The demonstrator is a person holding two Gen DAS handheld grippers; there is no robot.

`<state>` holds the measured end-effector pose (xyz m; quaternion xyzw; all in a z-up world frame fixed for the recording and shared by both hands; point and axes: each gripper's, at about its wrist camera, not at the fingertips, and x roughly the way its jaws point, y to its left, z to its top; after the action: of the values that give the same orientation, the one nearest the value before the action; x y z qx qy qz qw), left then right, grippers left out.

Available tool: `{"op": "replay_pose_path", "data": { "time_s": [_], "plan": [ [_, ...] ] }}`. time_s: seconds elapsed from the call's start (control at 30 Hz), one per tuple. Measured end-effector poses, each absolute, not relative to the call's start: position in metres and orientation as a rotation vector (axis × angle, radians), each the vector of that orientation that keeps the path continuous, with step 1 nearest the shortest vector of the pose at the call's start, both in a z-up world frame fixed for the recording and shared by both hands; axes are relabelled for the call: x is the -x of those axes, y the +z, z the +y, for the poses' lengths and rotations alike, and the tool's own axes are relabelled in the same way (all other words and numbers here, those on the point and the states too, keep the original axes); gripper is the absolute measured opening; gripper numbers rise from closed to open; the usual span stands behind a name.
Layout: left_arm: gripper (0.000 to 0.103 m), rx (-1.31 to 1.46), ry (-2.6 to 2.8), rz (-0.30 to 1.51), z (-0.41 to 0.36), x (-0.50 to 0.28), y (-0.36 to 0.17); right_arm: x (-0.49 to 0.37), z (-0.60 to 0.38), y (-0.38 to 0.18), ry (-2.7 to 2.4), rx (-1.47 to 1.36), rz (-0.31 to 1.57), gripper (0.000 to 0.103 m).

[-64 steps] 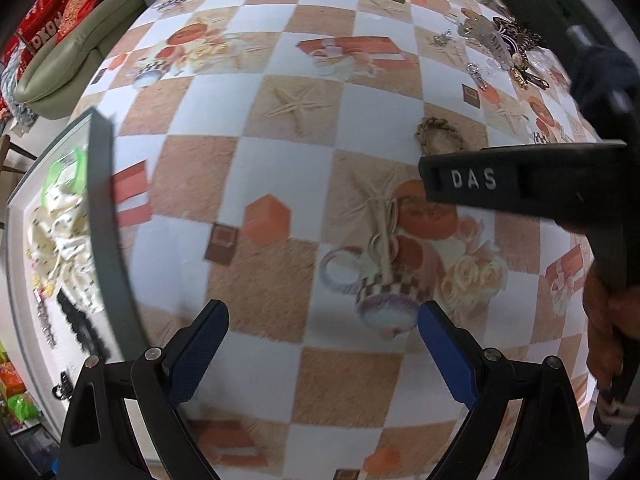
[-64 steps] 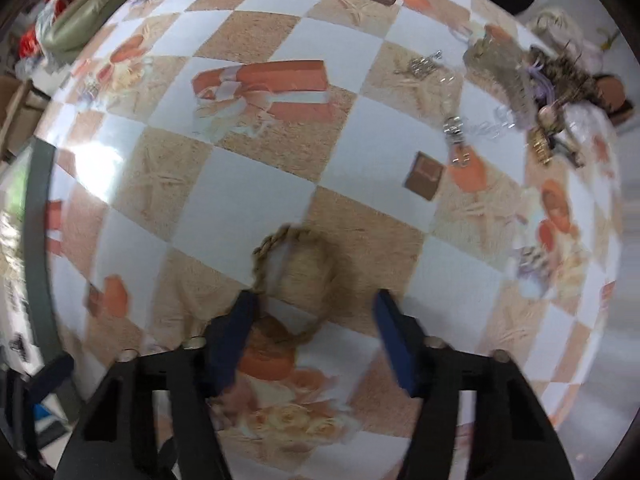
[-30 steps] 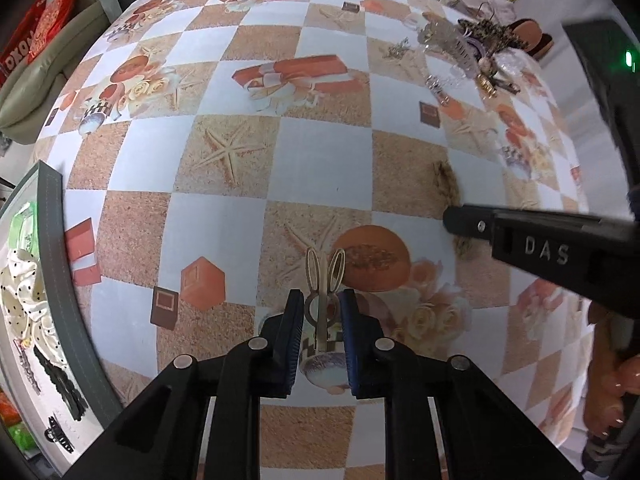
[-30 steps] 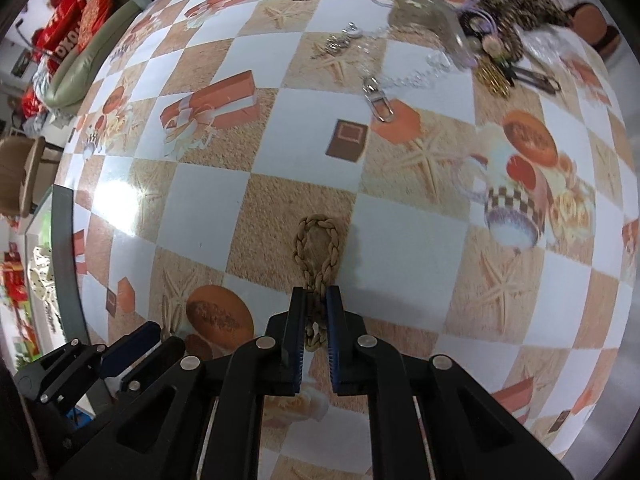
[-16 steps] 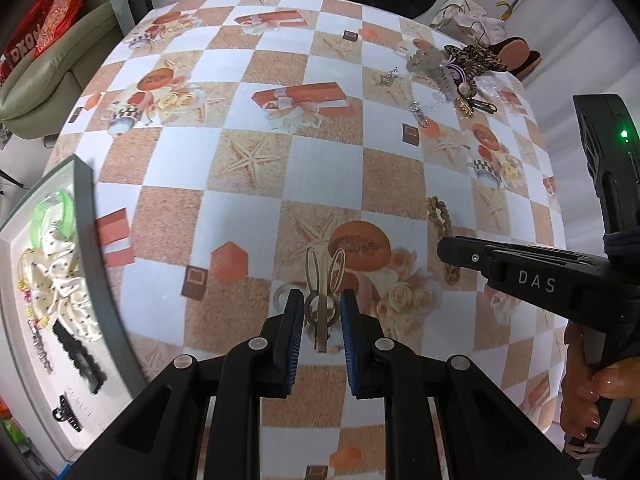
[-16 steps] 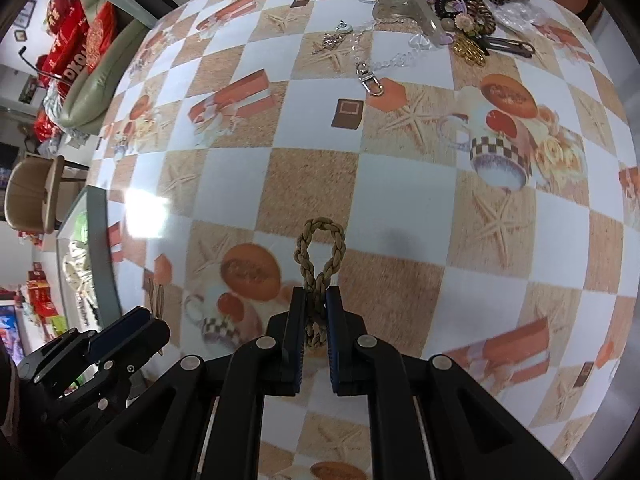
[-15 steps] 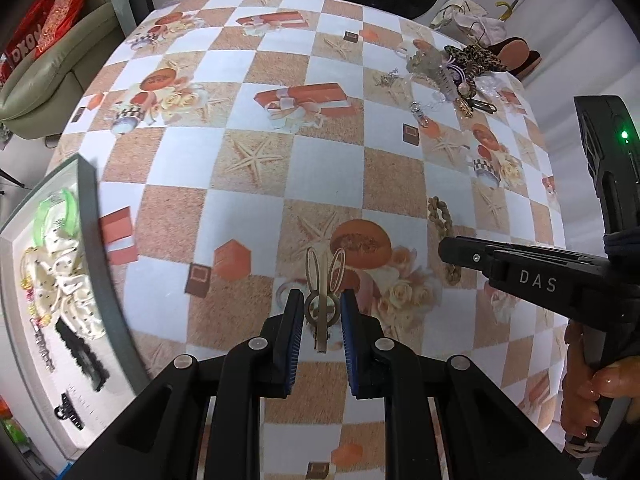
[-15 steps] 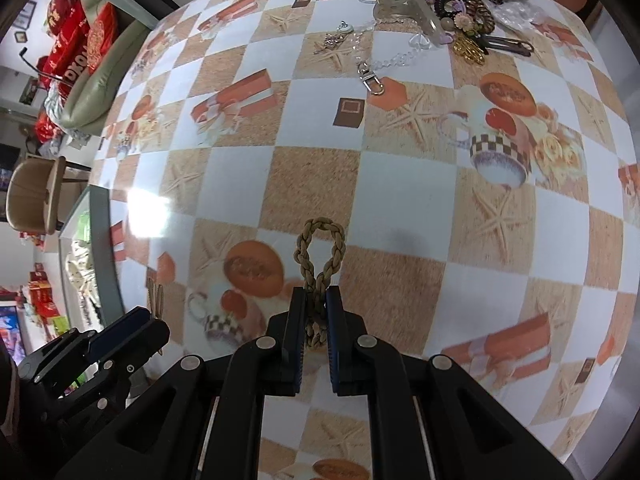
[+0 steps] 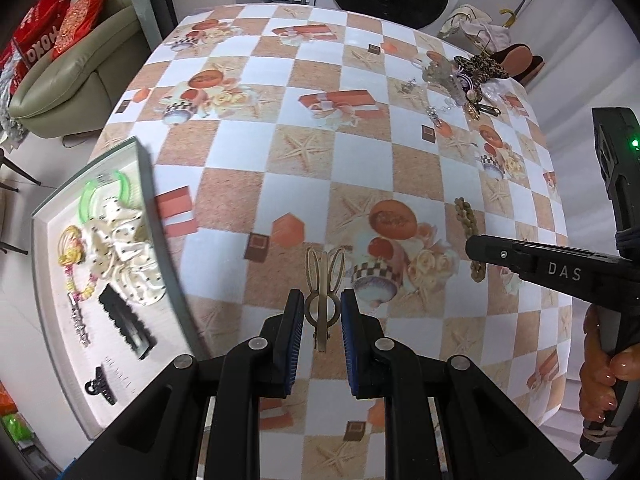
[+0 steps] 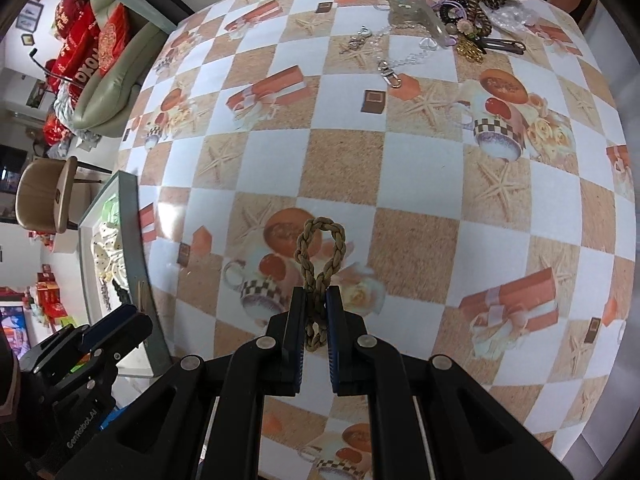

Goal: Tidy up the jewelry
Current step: 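Carry the braided hair tie and beige clip into the tray and open both tools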

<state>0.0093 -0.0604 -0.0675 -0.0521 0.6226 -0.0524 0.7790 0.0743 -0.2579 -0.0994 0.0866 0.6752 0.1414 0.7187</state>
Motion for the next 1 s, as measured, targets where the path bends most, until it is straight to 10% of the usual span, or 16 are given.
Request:
{"op": "replay_pose_path", "data": {
  "time_s": [1.0],
  "plan": [
    [0.024,0.174,-0.044,1.306,0.1,0.068,-0.055,-0.005,-0.097,-0.062,0.414,-0.102,1.452,0.01]
  ]
}}
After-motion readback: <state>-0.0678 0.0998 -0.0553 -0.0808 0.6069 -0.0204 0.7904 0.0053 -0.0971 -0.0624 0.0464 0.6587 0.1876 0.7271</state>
